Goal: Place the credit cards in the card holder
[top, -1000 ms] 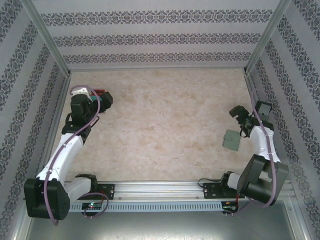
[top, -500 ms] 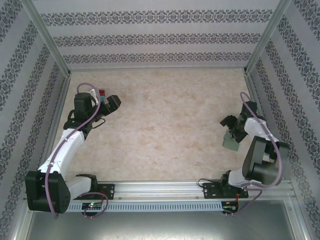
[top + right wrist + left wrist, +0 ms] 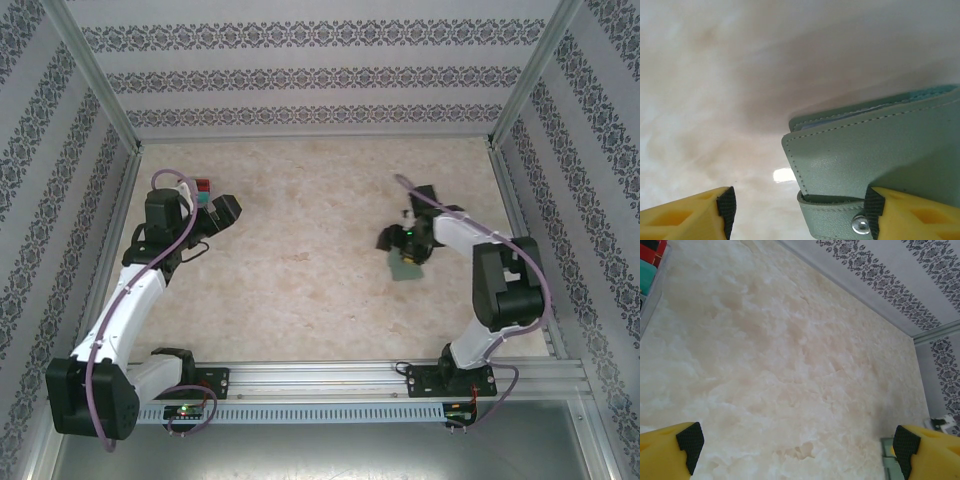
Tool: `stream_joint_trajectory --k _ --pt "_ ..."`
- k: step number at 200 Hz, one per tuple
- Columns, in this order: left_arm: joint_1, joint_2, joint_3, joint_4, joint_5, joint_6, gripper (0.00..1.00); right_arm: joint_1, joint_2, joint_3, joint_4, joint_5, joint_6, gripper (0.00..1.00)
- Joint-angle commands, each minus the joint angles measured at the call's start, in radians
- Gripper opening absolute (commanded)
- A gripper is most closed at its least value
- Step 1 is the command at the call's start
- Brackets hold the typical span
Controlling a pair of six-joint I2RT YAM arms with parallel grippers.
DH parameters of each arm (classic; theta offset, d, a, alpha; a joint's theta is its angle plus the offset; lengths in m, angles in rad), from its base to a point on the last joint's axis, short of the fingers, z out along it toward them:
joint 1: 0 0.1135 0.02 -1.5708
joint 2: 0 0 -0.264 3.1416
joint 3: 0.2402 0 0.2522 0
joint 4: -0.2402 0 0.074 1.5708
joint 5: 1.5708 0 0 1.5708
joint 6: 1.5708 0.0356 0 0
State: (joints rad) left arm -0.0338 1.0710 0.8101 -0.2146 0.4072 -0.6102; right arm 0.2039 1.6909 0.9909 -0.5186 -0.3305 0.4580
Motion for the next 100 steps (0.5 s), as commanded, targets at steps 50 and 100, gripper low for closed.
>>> stream_joint_trajectory --k 50,100 --pt "-0.011 -0.041 0.001 -0.038 -0.038 0.009 0.99 0.300 -0.010 0.161 -0.161 0.062 -0.097 0.46" --pt "-0.010 -0.018 0.032 -0.058 -0.020 0.002 0.99 0.313 0.039 0.218 -0.061 0.104 0.159 0.40"
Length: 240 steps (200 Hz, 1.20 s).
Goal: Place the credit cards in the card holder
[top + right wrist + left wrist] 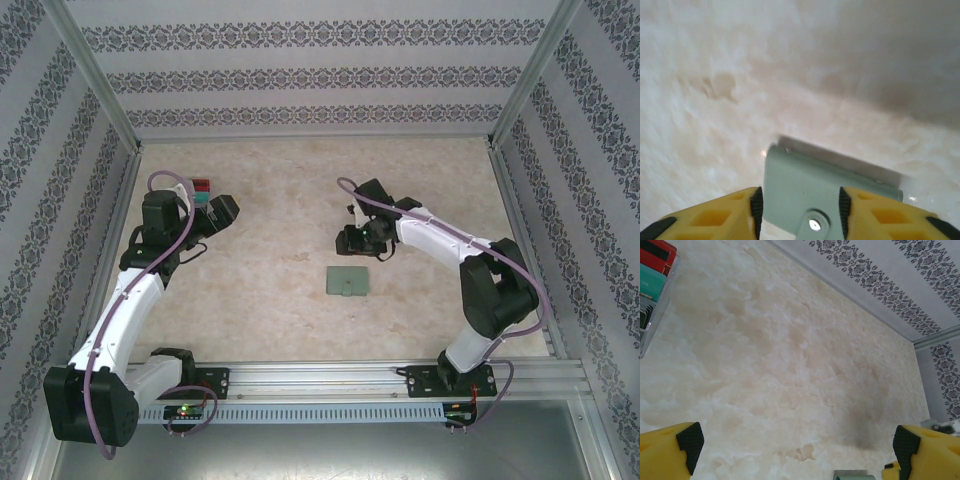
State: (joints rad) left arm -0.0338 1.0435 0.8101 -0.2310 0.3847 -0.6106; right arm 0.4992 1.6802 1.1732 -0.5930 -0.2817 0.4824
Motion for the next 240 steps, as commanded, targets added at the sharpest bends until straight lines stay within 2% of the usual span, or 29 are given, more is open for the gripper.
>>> stream_joint_trajectory --k 1,53,67,87,110,128,146,163,189,211,240 --pt "-0.011 0.010 0.033 -0.045 0.003 0.003 0.99 0.020 0.053 0.037 0.013 0.058 0.136 0.39" --pt "-0.012 -0.003 0.035 -0.099 -0.006 0.001 0.99 0.104 0.171 0.064 -0.012 0.101 0.196 0.26" --pt "-0.012 -0.007 0.034 -0.114 -0.011 0.002 0.99 0.125 0.186 0.059 -0.019 0.113 0.196 0.26" --pt "-0.012 -0.006 0.039 -0.134 -0.017 0.009 0.99 0.147 0.208 0.037 0.010 0.065 0.184 0.26" --pt "-0.012 -0.002 0.037 -0.131 -0.025 0.004 0.99 0.213 0.238 0.063 0.020 0.001 0.059 0.28" --pt "-0.014 0.012 0.039 -0.135 -0.042 -0.013 0.99 0.263 0.250 0.082 0.024 -0.123 -0.072 0.28" --pt "-0.015 0.029 0.038 -0.140 -0.041 -0.023 0.99 0.293 0.185 0.059 0.027 -0.157 -0.152 0.28" --pt "-0.021 0.047 0.030 -0.142 -0.024 -0.030 0.99 0.298 0.059 0.018 0.033 -0.102 -0.147 0.30" --pt "-0.060 0.072 0.011 -0.116 0.007 -0.046 1.00 0.226 -0.136 -0.130 0.045 0.071 0.044 0.33" --pt "-0.122 0.107 0.005 -0.086 0.014 -0.049 1.00 0.139 -0.224 -0.296 0.090 0.055 0.177 0.31" --pt "-0.222 0.192 0.026 -0.088 -0.036 -0.059 0.99 0.116 -0.230 -0.377 0.195 -0.002 0.226 0.29"
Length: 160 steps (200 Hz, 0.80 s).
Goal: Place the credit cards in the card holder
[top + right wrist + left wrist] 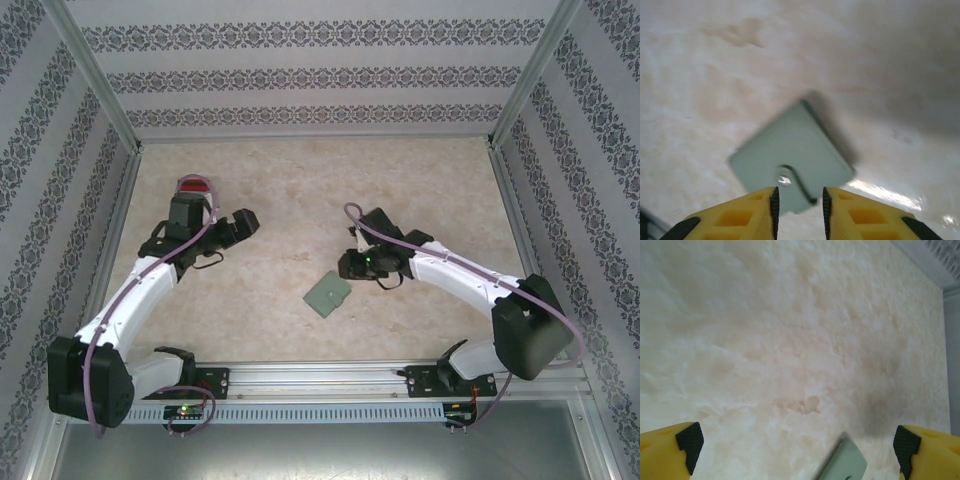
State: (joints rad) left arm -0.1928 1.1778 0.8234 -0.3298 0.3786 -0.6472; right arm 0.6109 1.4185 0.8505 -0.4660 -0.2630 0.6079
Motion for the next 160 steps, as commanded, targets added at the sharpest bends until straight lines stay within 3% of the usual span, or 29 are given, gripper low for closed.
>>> stream_joint_trajectory --k 1,39,91,121,160 --pt "-0.066 0.061 0.013 0.012 -0.030 -0.024 0.99 0.003 0.033 -0.054 0.071 -0.022 0.101 0.29" --pt "-0.162 0.148 0.024 0.026 -0.032 -0.050 0.96 0.031 0.157 0.002 0.131 -0.025 0.113 0.27" --pt "-0.226 0.208 -0.015 0.090 0.041 -0.078 0.82 0.033 0.349 0.152 0.167 -0.096 0.030 0.27" --pt "-0.273 0.234 -0.038 0.118 0.082 -0.114 0.77 0.035 0.243 0.109 0.127 -0.007 0.056 0.31" --pt "-0.346 0.258 -0.104 0.250 0.127 -0.242 0.75 0.063 0.106 0.001 0.108 -0.024 0.065 0.29"
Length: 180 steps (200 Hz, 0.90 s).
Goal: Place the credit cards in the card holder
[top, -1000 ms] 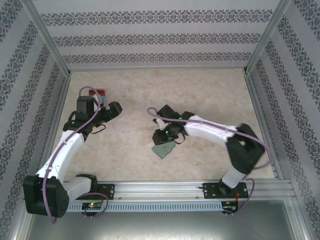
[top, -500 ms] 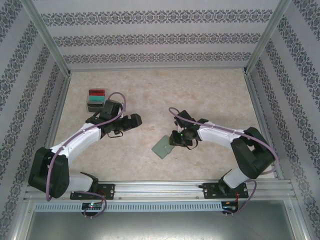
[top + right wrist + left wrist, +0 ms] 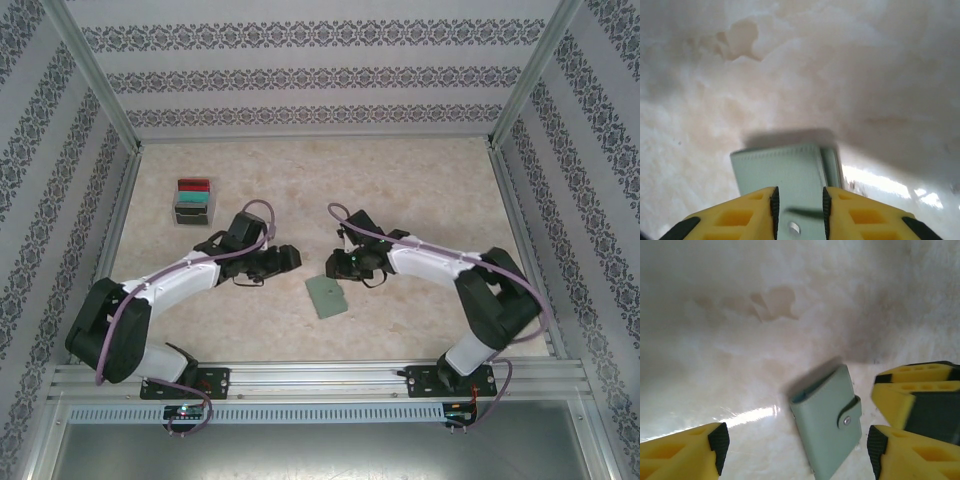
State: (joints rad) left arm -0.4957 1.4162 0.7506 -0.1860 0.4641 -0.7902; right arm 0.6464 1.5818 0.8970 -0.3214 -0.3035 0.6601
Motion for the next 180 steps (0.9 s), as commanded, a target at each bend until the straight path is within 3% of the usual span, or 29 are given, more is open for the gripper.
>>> stream_joint_trajectory --k 1,53,85,180 --pt "-0.047 0.020 -0.030 0.106 0.041 -0.102 0.75 0.027 -0.059 -0.047 -0.038 0.017 0.013 0.29" --pt "-0.135 0.086 -0.047 0.136 0.003 -0.194 0.74 0.040 -0.036 -0.098 -0.068 -0.008 -0.004 0.22" --pt "-0.157 0.125 -0.060 0.230 -0.001 -0.247 0.62 0.059 -0.028 -0.139 -0.033 -0.001 0.032 0.22" --pt "-0.175 0.217 -0.022 0.307 -0.004 -0.268 0.54 0.063 0.062 -0.171 -0.008 0.037 0.122 0.18"
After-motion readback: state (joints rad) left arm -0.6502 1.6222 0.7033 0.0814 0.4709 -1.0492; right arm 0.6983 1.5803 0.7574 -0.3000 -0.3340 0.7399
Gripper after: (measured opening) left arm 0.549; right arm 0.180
